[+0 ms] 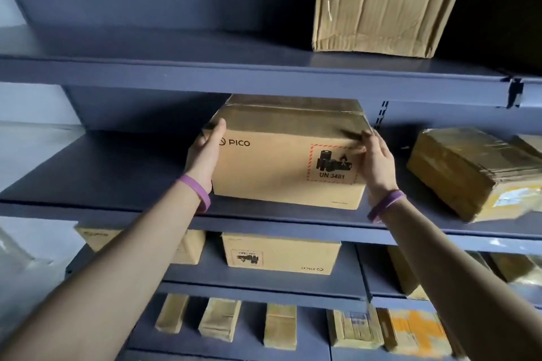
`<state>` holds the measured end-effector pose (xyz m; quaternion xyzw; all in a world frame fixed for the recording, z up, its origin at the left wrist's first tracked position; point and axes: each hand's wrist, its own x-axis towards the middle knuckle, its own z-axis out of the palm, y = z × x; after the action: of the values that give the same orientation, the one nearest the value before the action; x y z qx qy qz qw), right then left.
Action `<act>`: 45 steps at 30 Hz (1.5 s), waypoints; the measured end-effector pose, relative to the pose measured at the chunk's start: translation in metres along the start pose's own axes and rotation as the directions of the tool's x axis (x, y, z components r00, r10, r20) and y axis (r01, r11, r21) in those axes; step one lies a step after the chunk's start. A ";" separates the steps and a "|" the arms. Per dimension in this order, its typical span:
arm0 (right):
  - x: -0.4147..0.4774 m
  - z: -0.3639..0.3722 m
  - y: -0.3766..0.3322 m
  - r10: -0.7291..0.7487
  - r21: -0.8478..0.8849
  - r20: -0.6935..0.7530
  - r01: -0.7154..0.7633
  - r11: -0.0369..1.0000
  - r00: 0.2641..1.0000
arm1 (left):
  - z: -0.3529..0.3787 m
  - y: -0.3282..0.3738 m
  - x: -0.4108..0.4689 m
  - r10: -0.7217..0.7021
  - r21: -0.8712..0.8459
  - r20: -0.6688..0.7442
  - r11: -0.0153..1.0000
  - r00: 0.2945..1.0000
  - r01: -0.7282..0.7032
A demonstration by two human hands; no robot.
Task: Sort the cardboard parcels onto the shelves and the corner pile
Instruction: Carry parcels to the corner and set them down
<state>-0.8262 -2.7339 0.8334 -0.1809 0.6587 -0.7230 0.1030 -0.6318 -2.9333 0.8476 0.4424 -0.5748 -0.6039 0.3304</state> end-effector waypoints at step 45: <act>-0.242 -0.162 -0.056 0.180 -0.062 0.223 -0.170 0.983 0.958 | -0.116 -0.092 -0.280 0.104 -0.001 0.327 0.994 0.939 -0.110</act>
<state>-0.6649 -2.4855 0.8472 -0.2059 0.6711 -0.6714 0.2376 -0.4063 -2.7152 0.8058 0.3072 -0.6501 -0.6448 0.2592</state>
